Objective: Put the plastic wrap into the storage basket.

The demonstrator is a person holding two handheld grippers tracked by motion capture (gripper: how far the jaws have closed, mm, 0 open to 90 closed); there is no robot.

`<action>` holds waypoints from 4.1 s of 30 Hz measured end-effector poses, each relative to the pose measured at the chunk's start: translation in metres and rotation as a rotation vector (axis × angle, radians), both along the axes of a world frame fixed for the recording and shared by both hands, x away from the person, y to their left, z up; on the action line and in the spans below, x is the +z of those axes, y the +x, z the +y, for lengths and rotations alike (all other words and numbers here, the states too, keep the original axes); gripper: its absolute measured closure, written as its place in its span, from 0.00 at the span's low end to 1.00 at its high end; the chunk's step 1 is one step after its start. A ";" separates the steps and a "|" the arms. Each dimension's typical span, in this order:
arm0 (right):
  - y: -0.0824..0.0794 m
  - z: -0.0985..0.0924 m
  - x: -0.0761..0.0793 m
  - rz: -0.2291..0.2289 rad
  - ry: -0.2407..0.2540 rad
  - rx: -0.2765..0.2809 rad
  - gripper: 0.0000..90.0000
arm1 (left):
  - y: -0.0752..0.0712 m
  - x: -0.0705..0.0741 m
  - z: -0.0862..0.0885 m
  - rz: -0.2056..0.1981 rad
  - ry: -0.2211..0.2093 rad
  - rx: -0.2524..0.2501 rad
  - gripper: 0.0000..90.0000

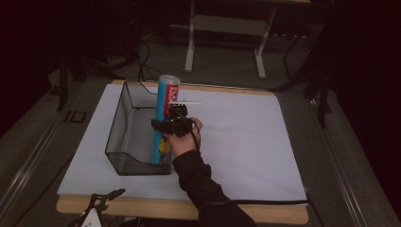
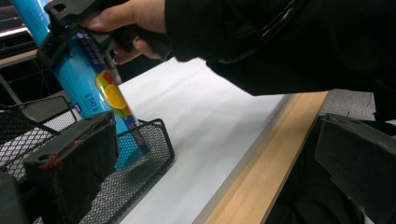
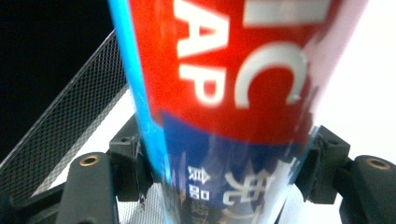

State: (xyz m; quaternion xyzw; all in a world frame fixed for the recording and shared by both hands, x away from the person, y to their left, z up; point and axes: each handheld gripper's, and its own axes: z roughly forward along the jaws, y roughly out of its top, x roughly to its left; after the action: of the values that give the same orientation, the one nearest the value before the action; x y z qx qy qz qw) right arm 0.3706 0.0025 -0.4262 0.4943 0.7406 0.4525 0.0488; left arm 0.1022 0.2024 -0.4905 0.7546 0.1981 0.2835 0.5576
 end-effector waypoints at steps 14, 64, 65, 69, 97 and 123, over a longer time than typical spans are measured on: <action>0.030 0.016 -0.023 -0.001 0.053 -0.115 0.35 | -0.002 0.001 0.001 -0.005 0.006 -0.009 0.00; 0.022 -0.026 0.013 -0.239 -0.207 0.037 0.16 | -0.001 0.000 0.000 0.014 0.014 -0.010 0.00; 0.021 -0.030 0.015 -0.242 -0.206 0.036 0.16 | -0.001 0.000 0.000 0.014 0.014 -0.010 0.00; 0.015 -0.043 0.021 -0.264 -0.204 0.038 0.16 | 0.000 -0.001 -0.001 0.017 0.020 -0.010 0.00; -0.018 -0.166 -0.001 -0.304 -0.203 -0.018 0.18 | 0.000 -0.002 -0.002 0.020 0.033 -0.009 0.00; -0.088 -0.227 -0.043 -0.311 -0.252 0.069 0.17 | 0.001 -0.003 -0.003 0.028 0.039 -0.008 0.00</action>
State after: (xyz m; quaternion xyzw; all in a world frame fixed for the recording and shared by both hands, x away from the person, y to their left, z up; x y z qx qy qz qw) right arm 0.2826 -0.2249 -0.4695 0.3826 0.7915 0.4284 0.2085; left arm 0.1033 0.1995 -0.4931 0.7702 0.1972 0.2744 0.5410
